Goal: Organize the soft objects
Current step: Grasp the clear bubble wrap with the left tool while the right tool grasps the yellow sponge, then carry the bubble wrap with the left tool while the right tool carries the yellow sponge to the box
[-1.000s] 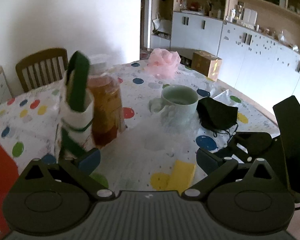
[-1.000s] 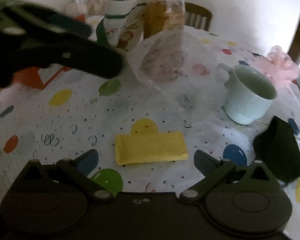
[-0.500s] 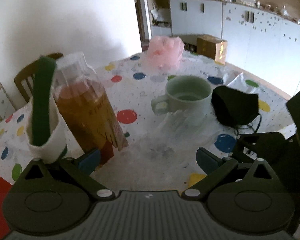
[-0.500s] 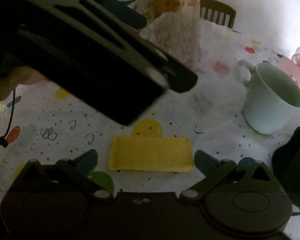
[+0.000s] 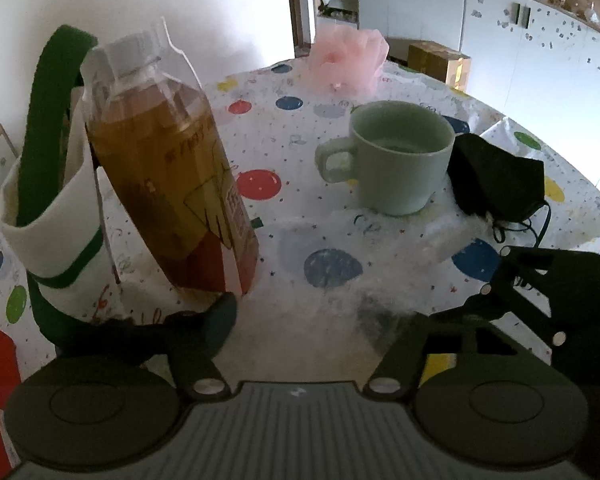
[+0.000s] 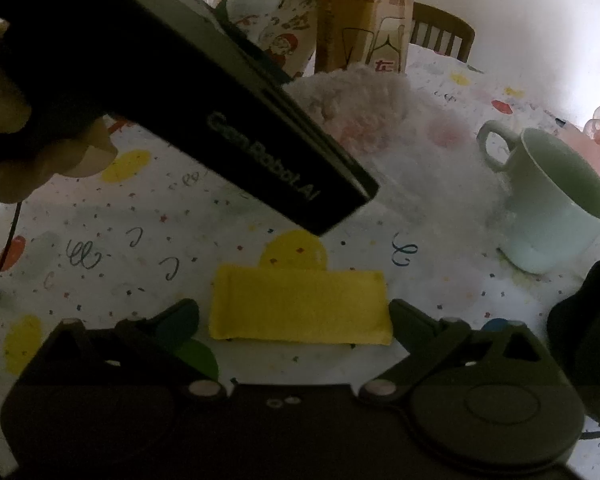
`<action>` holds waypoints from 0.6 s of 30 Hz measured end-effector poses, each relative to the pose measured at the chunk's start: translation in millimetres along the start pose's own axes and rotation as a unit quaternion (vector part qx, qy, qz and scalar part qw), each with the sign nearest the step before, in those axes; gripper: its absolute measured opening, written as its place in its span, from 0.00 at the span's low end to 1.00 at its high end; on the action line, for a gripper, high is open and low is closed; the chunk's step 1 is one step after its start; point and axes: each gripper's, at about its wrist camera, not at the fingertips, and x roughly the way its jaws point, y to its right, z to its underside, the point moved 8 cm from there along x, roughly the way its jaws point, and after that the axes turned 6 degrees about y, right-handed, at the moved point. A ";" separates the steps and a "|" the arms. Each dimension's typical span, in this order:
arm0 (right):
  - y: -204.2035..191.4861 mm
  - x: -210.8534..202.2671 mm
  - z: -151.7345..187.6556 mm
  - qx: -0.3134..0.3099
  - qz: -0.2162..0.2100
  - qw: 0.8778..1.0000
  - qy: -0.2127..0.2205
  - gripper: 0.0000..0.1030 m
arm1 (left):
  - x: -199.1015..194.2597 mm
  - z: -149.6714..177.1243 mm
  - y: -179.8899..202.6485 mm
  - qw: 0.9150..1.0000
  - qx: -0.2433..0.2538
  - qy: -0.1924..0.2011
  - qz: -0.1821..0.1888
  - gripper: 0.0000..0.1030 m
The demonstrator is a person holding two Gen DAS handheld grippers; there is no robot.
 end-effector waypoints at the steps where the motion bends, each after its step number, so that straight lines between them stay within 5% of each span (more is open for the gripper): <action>1: 0.0 -0.6 0.3 0.001 0.002 1.000 0.002 0.94 | 0.2 0.5 -0.3 1.000 -0.002 -0.002 0.001 0.52; 4: 0.8 -4.3 0.8 0.006 0.009 1.000 0.006 0.89 | -0.1 1.9 -0.7 1.000 -0.009 -0.006 0.002 0.34; 18: 7.8 -23.2 5.1 0.048 0.025 0.999 0.003 0.80 | -28.6 -4.6 -11.6 0.998 -0.048 0.034 0.002 0.09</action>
